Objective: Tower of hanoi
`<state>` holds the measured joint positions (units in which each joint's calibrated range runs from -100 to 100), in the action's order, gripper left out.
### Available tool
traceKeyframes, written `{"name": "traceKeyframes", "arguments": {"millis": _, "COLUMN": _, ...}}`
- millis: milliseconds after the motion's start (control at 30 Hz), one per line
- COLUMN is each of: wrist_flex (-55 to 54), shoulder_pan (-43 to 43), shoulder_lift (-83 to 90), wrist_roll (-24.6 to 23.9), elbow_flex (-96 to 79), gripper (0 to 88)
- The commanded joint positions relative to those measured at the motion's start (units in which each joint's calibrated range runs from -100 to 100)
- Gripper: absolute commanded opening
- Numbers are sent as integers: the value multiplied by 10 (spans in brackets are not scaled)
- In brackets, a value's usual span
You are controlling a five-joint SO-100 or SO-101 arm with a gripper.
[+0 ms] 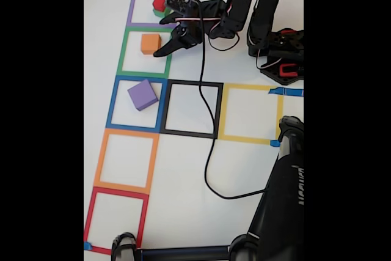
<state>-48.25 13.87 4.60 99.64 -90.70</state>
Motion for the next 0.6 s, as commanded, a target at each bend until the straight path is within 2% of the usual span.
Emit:
{"name": "traceKeyframes", "arguments": {"millis": 0, "wrist_flex": -48, "shoulder_pan": 5, "shoulder_lift": -52, "wrist_roll": 4, "elbow_flex": 34, "gripper": 341}}
{"name": "traceKeyframes", "arguments": {"millis": 567, "wrist_flex": -135, "shoulder_pan": -19, "shoulder_lift": -207, "wrist_roll": 4, "elbow_flex": 112, "gripper": 318}}
